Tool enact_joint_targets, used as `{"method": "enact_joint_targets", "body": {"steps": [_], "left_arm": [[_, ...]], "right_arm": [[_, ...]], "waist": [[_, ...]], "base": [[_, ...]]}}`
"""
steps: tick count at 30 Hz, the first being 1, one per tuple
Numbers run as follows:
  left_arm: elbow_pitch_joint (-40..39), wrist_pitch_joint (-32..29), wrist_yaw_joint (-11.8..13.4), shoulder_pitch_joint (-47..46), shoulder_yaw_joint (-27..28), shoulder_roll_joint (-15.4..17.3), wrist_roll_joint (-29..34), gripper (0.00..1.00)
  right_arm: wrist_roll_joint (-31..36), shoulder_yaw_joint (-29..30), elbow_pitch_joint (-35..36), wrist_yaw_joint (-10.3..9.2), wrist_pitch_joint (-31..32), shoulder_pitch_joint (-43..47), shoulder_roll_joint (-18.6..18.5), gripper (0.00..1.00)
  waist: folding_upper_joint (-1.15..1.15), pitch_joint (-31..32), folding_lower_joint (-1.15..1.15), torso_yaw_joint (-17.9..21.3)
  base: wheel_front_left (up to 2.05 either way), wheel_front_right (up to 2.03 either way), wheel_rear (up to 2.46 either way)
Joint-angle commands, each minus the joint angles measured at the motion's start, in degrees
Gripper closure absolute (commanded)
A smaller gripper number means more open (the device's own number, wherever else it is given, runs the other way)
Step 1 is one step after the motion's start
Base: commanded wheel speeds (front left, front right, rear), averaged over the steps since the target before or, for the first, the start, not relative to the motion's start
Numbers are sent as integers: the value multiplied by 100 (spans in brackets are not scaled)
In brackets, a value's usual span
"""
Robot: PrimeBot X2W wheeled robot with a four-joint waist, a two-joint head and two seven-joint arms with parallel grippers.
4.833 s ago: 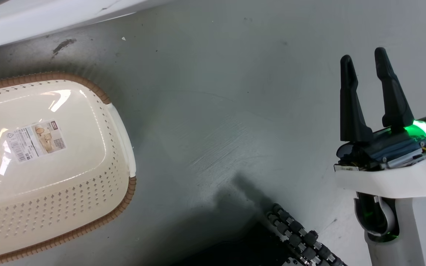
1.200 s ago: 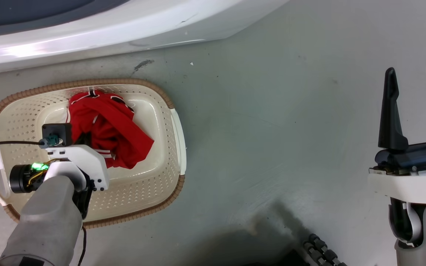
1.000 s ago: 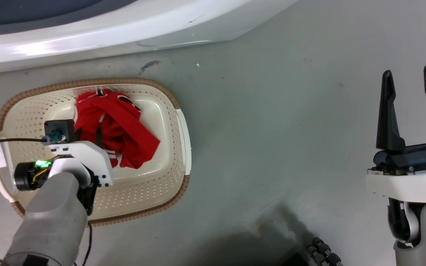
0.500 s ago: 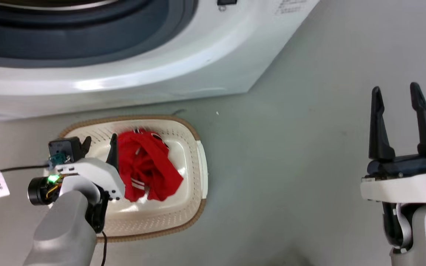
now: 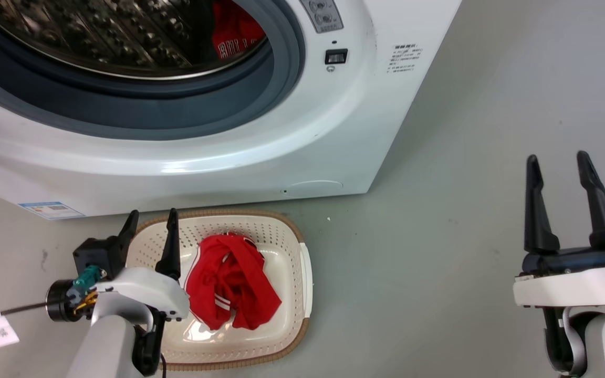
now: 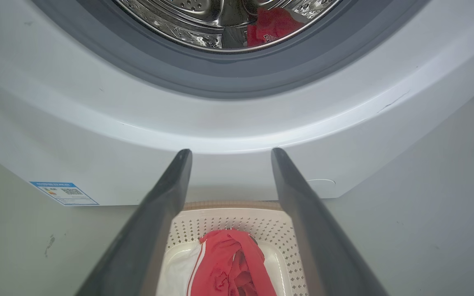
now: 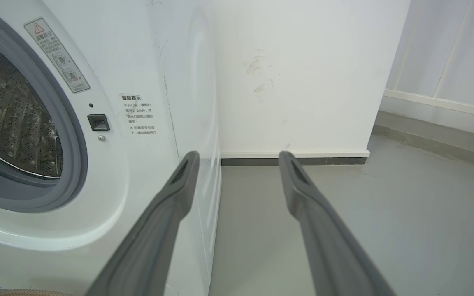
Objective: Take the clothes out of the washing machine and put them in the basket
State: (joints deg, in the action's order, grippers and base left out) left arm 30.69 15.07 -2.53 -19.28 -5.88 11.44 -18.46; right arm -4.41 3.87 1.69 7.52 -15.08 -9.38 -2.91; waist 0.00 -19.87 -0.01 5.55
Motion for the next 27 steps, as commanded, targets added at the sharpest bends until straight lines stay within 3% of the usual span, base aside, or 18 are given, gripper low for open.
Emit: {"method": "enact_joint_targets", "body": {"steps": [1, 7, 13, 19, 27], "left_arm": [[-122, 15, -19, 109, 44, -45, 75, 0], [-795, 15, -205, 228, 267, -182, 376, 0], [-951, 15, -386, -437, 332, -8, 323, 0], [-796, -410, -474, -1487, 14, 416, 250, 0], [-701, -1456, -491, -3013, -583, 1167, -646, 0]], "right_arm": [[-44, 37, -14, -6, -13, 67, 5, 0], [-147, 58, -25, -6, -13, 66, 7, 0], [-175, -21, 58, -5, -13, -86, 7, 0], [-22, -277, 138, -6, -13, -255, 5, 0], [-231, -573, 217, -6, -14, -475, 8, 0]], "waist": [[0, 110, 1, -34], [0, 118, 1, -65], [0, -225, 1, 20], [0, -703, 1, 230], [0, -1373, 1, 611]], "base": [[0, 0, 0], [0, 0, 0], [0, 0, 0], [0, 0, 0], [0, 0, 0]]}}
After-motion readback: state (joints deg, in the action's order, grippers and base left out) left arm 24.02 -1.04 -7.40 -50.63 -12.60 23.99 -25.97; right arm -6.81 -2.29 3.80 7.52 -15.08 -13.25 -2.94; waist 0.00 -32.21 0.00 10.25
